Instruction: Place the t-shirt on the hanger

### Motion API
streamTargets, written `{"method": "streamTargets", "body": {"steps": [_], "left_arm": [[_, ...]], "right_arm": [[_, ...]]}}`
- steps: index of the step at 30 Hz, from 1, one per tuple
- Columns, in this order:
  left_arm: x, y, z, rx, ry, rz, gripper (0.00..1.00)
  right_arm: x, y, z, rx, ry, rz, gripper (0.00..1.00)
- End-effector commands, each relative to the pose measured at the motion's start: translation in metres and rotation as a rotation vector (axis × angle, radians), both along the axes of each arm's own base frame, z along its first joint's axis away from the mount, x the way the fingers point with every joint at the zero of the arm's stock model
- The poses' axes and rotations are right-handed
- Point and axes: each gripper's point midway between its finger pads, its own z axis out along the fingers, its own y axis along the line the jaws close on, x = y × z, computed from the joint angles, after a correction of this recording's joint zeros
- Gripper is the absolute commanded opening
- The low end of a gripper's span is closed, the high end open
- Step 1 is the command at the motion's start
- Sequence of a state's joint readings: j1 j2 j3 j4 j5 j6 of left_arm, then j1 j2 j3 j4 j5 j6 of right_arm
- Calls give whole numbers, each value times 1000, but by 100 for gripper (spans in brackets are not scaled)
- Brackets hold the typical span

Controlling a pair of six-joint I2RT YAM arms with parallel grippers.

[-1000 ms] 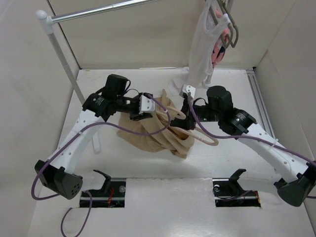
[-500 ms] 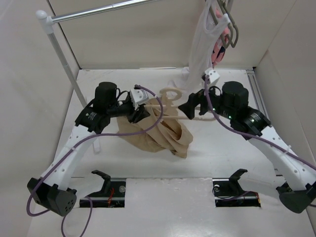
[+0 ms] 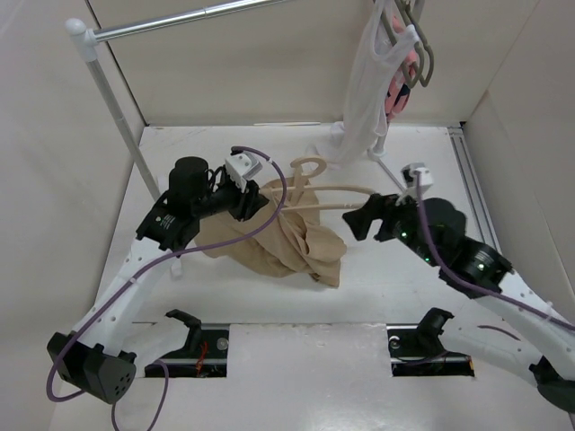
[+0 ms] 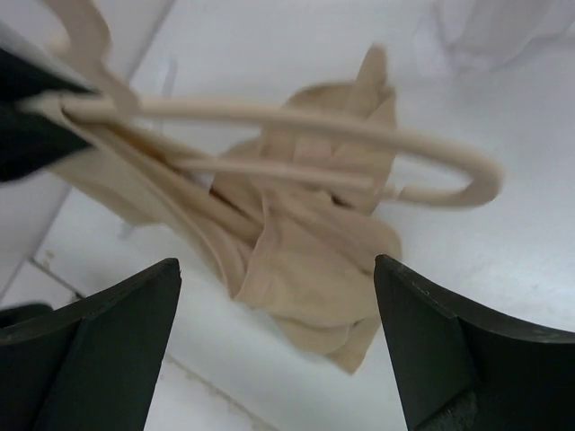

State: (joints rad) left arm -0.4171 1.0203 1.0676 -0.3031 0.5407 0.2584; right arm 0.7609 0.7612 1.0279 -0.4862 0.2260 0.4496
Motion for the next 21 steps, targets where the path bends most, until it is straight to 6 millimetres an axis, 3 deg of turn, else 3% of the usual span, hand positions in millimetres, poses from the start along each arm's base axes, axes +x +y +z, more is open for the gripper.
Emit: {"method": "streamTargets", "body": {"steps": [1, 5, 6, 7, 9, 11, 15, 18, 20, 21], "left_arm": [[15, 4, 35, -79, -116, 78, 0], [15, 1, 45, -107, -127, 73, 0], [13, 0, 45, -109, -126, 64, 0], [13, 0, 45, -109, -126, 64, 0], [10, -1, 48, -116, -133, 53, 0], [9, 0, 41, -108, -115, 54, 0], [6, 0, 40, -110, -113, 45, 0], [8, 0, 38, -107, -115, 54, 0], [9, 0, 40, -112, -124, 53, 0], [9, 0, 40, -118, -116, 56, 0]], "right_arm": [[-4, 38, -41, 15, 121, 44, 92], [-5, 90, -56, 120, 126, 131, 83], [0, 98, -51, 169, 108, 131, 76], [4, 106, -67, 169, 158, 117, 72], [15, 106, -76, 175, 174, 53, 54], [21, 108, -88, 172, 208, 19, 48], [25, 117, -87, 223, 197, 25, 47], [18, 131, -94, 211, 221, 77, 52], [15, 134, -104, 209, 249, 76, 58], [15, 136, -120, 200, 290, 61, 60]]}}
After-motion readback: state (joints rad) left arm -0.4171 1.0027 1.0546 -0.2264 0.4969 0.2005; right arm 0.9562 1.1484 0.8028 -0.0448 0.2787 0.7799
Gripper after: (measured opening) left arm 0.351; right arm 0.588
